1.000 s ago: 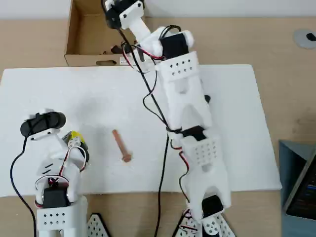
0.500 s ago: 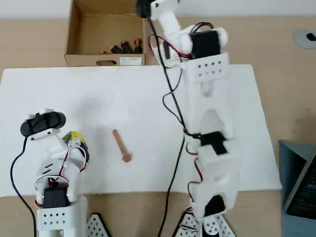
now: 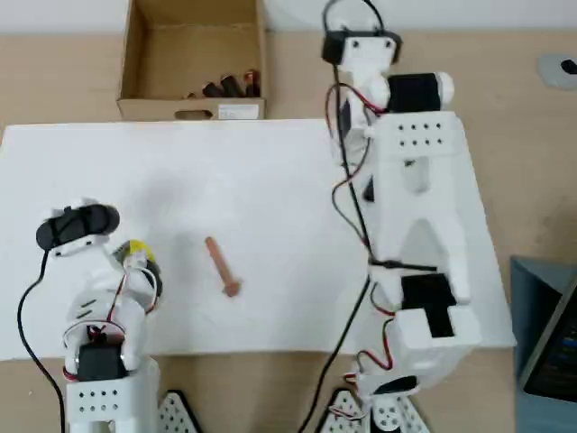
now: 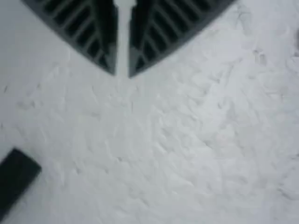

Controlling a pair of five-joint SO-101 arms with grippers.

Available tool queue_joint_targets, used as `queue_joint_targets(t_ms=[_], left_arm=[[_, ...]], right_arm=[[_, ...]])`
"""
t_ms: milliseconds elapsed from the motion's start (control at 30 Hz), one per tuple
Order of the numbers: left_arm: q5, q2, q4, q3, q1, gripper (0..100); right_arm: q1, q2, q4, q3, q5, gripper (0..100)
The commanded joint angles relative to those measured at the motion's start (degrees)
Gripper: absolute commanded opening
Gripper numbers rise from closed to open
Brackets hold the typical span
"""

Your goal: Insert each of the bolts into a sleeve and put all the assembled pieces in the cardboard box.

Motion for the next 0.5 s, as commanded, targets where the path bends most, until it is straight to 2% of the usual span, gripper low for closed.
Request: queue_joint_targets(t_ms=[0,167,467], left_arm=[[-0.09,-0.48,0.18,0.88,-0.53,0],[-0.09,-0.48,0.18,0.88,-0.53,0],[-0.09,-0.48,0.26,0.88,-0.62,0]], right_arm=[[1.27,-0.84,0.00,0.75,-2.81,4.8],[1.36,4.44,-0.70,0.57,-6.68,16.6],[5.05,15.08,-6.59,0.57,-7.03,16.8]])
